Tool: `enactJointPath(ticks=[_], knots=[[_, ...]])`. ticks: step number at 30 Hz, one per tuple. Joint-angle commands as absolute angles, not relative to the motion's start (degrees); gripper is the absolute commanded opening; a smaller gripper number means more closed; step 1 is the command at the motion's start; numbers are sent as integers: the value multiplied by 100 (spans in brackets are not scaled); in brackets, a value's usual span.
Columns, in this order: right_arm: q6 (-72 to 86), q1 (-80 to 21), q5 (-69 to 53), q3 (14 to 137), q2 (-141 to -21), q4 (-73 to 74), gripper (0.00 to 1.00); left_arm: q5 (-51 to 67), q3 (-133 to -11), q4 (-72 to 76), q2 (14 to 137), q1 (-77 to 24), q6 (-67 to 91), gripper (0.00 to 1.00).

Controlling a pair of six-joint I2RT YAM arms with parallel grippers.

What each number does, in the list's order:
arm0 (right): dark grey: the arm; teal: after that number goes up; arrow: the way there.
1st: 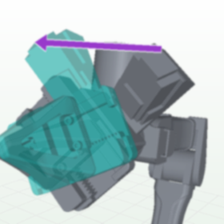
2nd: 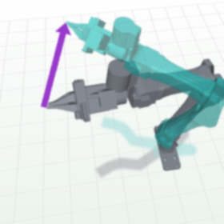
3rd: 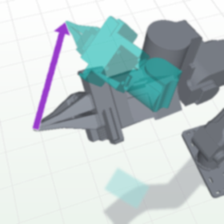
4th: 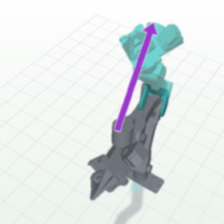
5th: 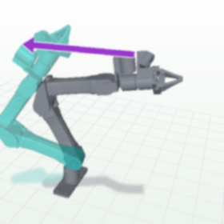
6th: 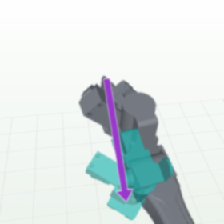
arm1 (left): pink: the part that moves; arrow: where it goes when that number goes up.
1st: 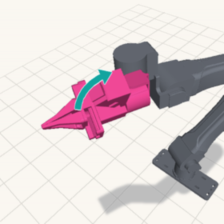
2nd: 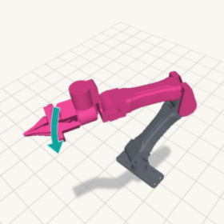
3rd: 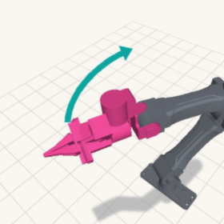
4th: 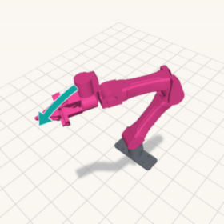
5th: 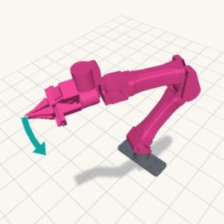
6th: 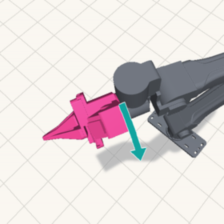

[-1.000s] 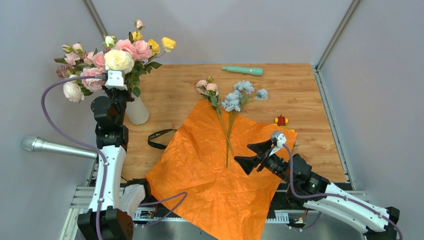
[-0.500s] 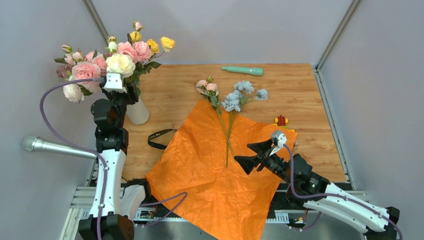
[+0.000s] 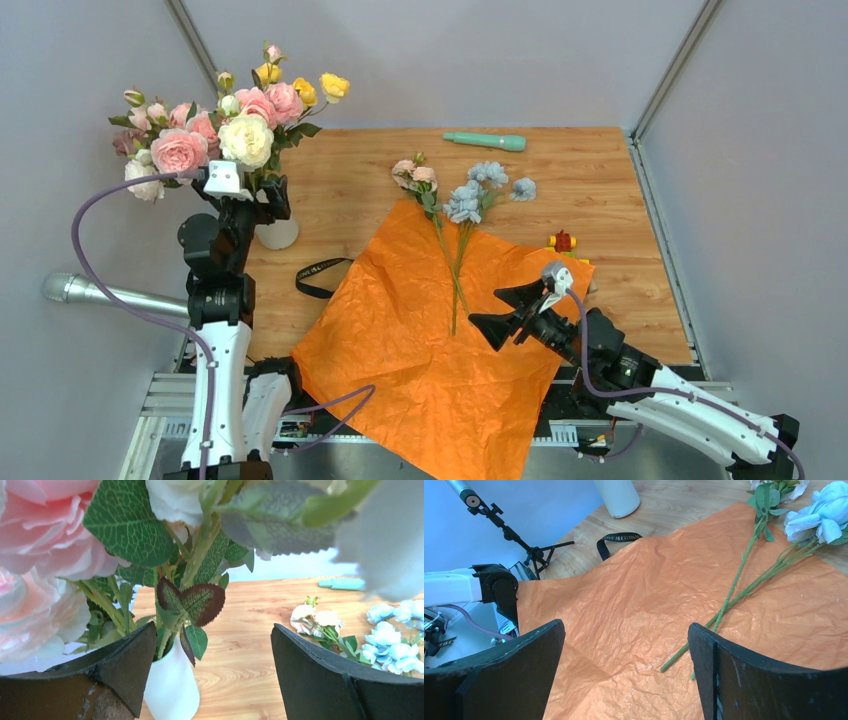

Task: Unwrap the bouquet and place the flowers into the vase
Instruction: Insert the fake flower into the vase.

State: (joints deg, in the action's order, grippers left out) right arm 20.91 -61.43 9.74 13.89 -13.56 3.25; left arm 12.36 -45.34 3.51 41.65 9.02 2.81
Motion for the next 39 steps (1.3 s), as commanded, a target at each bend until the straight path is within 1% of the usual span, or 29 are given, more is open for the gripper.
enactJointPath(ticks=[1, 4, 6, 12, 14, 18, 24, 26, 28, 32, 35, 39], knots=[[2105, -6170, 917, 1527, -1293, 272, 94, 886, -4573, -366, 3917, 794, 526, 90], [2105, -6171, 904, 1537, -1339, 249, 94, 422, -4604, -916, 3732, 687, 603, 91], [2109, -6174, 892, 1554, -1378, 252, 95, 313, -4599, -1176, 3595, 665, 748, 91], [2152, -6170, 952, 1628, -1528, 301, 95, 607, -4514, -1764, 3334, 464, 1144, 91], [2221, -6170, 1056, 1679, -1632, 357, 94, 543, -4453, -1933, 3234, 334, 1180, 90], [2452, -6175, 1340, 1922, -2094, 641, 90, 443, -4261, -2109, 3064, -128, 1165, 89], [2875, -6171, 1982, 2509, -3437, 1204, 87, 613, -3891, -1987, 3154, -1150, 1285, 89], [3024, -6161, 2154, 2715, -4011, 1345, 85, 808, -3893, -1994, 3265, -1303, 1285, 90], [3017, -6153, 2185, 2999, -4638, 1441, 83, 1084, -3883, -1997, 3412, -1332, 1299, 90], [3057, -5936, 1950, 3455, -5884, 1477, 75, 1827, -3840, -1892, 3627, -1336, 1374, 92], [3010, -5636, 1588, 3659, -6525, 1324, 68, 1977, -3849, -1892, 3734, -1332, 1394, 93], [2840, -5358, 1479, 3961, -7287, 1210, 61, 2065, -3850, -1922, 3759, -1327, 1397, 94]])
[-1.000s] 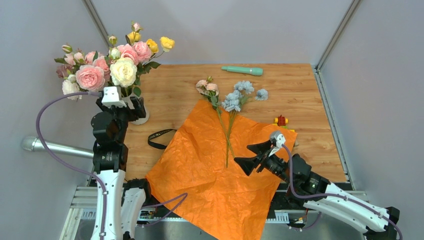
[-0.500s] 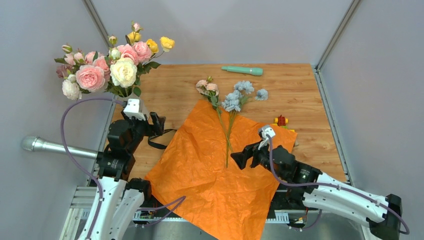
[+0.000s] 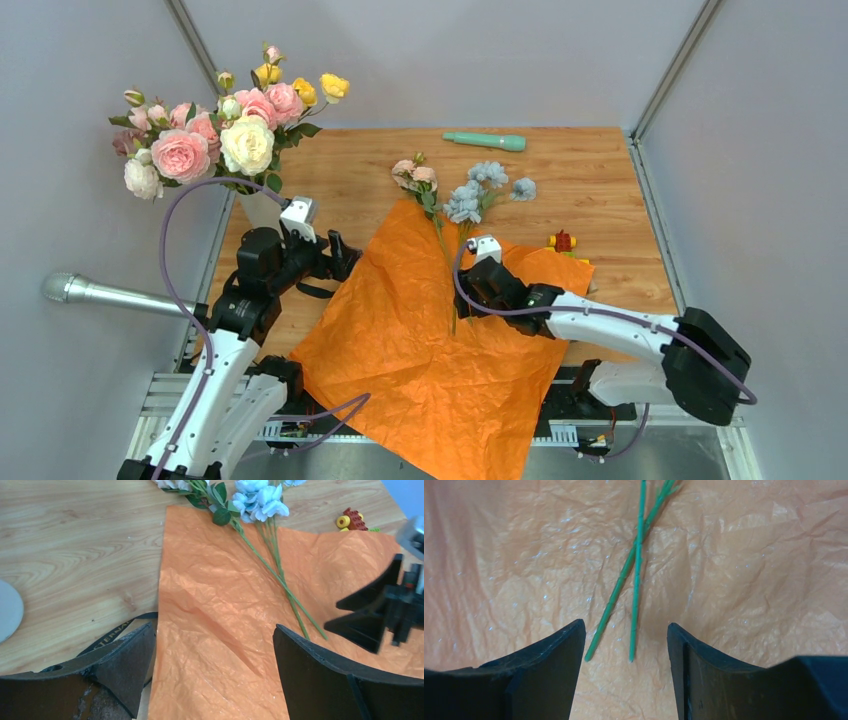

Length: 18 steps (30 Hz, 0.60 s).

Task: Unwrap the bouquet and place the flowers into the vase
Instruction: Insert the fake flower into the vase.

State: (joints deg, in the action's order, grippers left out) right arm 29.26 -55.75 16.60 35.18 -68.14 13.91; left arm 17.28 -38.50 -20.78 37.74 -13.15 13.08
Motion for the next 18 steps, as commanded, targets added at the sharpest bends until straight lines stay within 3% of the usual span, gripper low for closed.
enactJointPath(ticks=[1, 8, 18], knots=[[2763, -5313, 1469, 4096, -7478, 1197, 59, 2085, -3854, -1931, 3761, -1327, 1397, 94], [2481, -5116, 1311, 4725, -8552, 1154, 47, 2123, -3875, -1975, 3812, -1327, 1389, 95], [2373, -4980, 1295, 5058, -9210, 1125, 28, 2245, -3889, -1991, 3871, -1319, 1389, 95]])
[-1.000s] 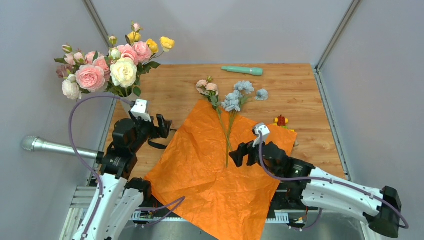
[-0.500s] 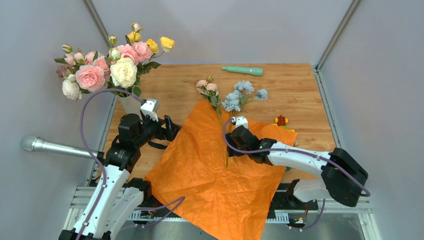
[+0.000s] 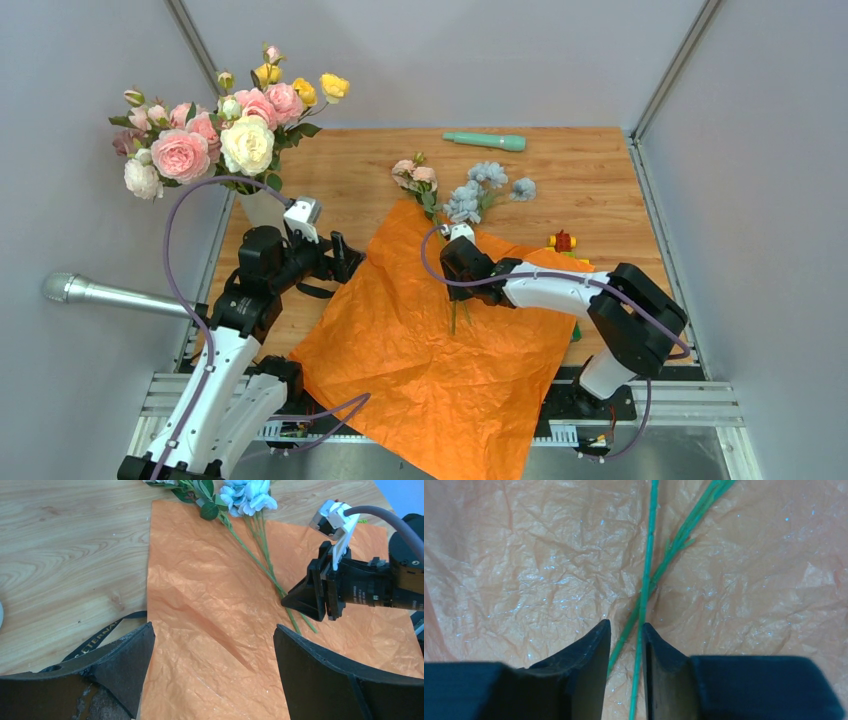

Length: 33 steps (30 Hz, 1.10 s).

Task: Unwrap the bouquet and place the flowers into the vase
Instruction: Insert the fake flower into the vase.

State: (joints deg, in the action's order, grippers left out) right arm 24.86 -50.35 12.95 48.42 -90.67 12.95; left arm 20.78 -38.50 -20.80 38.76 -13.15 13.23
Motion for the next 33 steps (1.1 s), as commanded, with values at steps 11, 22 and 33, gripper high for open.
enactJointPath(ticks=[11, 22, 33], knots=[[2350, -4953, 1300, 5101, -9316, 1141, 17, 2349, -3876, -1939, 3884, -1319, 1398, 95], [2329, -4927, 1245, 5159, -9439, 1142, 14, 2341, -3881, -1959, 3922, -1318, 1397, 95], [2396, -4922, 1137, 5153, -8940, 1405, 0, 2354, -3872, -1976, 3929, -1310, 1397, 95]])
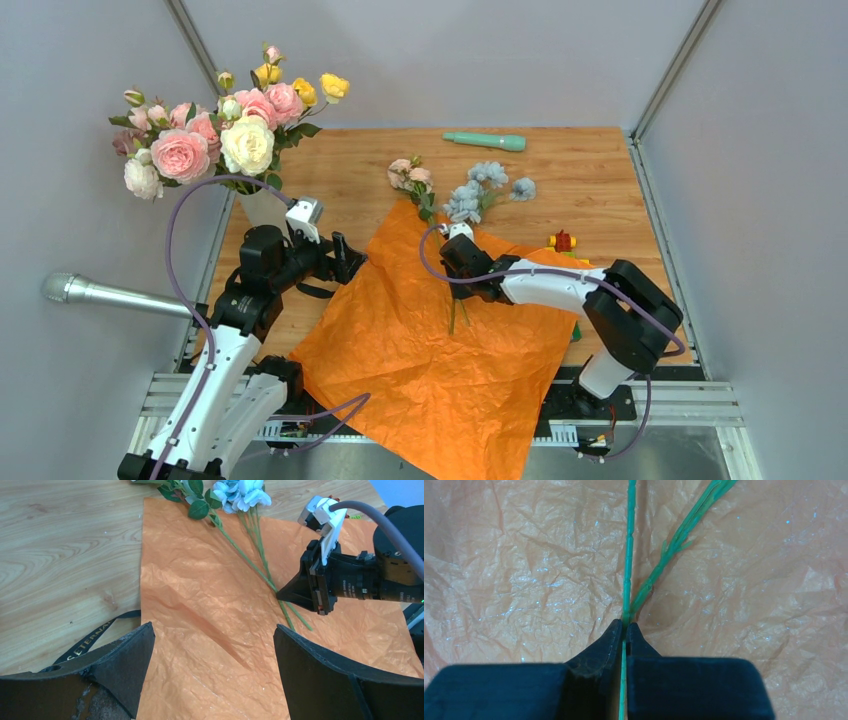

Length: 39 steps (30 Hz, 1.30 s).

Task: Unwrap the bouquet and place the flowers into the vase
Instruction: Insert the fake flower into the vase, then pick up the fake flower from the wrapping paper.

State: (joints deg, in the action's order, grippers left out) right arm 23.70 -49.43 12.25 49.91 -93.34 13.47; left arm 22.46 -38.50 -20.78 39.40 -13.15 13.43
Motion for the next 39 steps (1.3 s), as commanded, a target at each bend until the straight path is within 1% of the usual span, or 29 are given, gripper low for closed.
enactJointPath(ticks=[1, 5, 9, 11, 14, 17, 22, 26, 32, 39], knots=[[2413, -4922, 1106, 5131, -8861, 1410, 0, 2351, -3870, -1970, 3920, -1310, 1402, 95], [2505, -4927, 922, 5036, -8596, 1376, 0, 2316, -3883, -1910, 3924, -1317, 1439, 95], [2619, -4922, 659, 4899, -8400, 1217, 0, 2408, -3725, -1476, 3909, -1318, 1893, 95], [2688, -4922, 509, 4799, -8297, 1078, 0, 2576, -3392, -808, 3907, -1317, 2514, 95], [2808, -4922, 257, 4633, -8139, 826, 0, 2808, -2629, 762, 4023, -1329, 3819, 95], [2913, -4922, -3, 4469, -7974, 586, 0, 2763, -1998, 1989, 4251, -1367, 4752, 95], [3045, -4926, -445, 4094, -7722, 126, 0, 2527, -1467, 2981, 4651, -1406, 5341, 95], [3054, -4923, -711, 3824, -7454, -280, 0, 2589, -1365, 3819, 5220, -1411, 5770, 95], [3111, -4924, -1042, 3478, -7023, -744, 0, 2567, -1347, 4508, 6021, -1502, 6048, 95], [3111, -4923, -1285, 3295, -6692, -994, 0, 2506, -1235, 4692, 6463, -1565, 6101, 96]])
